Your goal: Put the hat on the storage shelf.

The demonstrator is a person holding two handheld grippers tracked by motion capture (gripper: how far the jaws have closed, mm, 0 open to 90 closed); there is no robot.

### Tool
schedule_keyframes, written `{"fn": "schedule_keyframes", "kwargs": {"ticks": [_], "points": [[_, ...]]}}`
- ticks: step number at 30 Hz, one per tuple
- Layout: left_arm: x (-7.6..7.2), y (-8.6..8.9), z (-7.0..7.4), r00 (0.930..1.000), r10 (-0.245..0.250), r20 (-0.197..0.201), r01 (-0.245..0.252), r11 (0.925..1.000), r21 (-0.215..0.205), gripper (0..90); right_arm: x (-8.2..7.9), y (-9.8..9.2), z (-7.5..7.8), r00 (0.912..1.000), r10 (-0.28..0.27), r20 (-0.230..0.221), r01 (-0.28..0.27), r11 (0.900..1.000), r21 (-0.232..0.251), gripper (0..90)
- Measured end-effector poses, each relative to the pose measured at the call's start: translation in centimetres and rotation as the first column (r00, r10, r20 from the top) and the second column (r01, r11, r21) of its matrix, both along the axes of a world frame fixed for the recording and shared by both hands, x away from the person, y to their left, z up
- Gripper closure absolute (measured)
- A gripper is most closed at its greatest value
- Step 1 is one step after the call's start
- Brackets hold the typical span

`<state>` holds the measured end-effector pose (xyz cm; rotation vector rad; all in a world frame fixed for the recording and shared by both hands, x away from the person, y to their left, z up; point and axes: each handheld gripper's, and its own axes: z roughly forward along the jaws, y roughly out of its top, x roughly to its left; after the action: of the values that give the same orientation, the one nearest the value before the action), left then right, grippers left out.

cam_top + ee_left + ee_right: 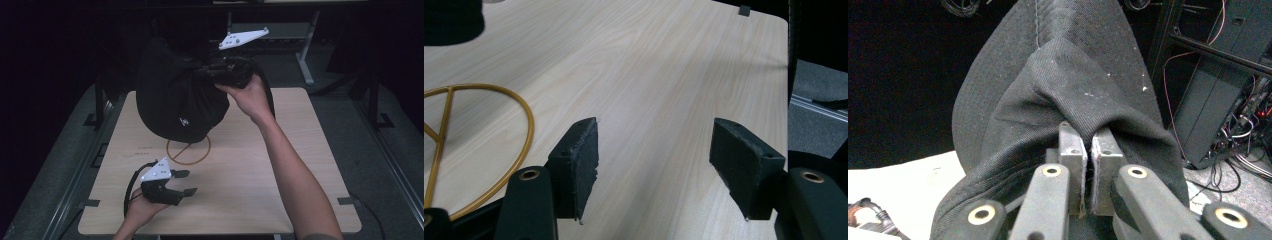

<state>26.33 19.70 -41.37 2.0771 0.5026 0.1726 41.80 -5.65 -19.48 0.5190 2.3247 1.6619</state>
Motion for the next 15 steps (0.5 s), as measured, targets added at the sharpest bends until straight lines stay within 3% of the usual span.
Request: {"fn": "schedule_keyframes", "kwargs": {"ticks": [2,8,12,15], "points": [[0.0,-0.1,0.0,1.0000,-0.001,0.000,0.001,1.0000,-0.001,35.6,0.4,0.4,0.2,1.0000,0.001,-0.007,-0.001,1.000,-0.029,86.6],[-0.1,-0.2,0.0,1.0000,-0.005,-0.002,0.005,1.0000,-0.008,35.6,1.3,1.9,1.2,1.0000,-0.007,0.006,0.007,0.998,-0.058,86.5],[-0.1,-0.1,0.0,1.0000,-0.007,-0.004,0.007,1.0000,-0.006,35.6,1.8,2.7,1.2,0.9999,-0.013,0.006,0.013,0.999,-0.039,86.5],[-0.1,-0.1,0.0,1.0000,-0.005,-0.004,0.005,0.9999,-0.010,35.6,2.5,3.4,1.1,0.9995,-0.026,-0.017,0.025,0.998,-0.058,86.5]]}}
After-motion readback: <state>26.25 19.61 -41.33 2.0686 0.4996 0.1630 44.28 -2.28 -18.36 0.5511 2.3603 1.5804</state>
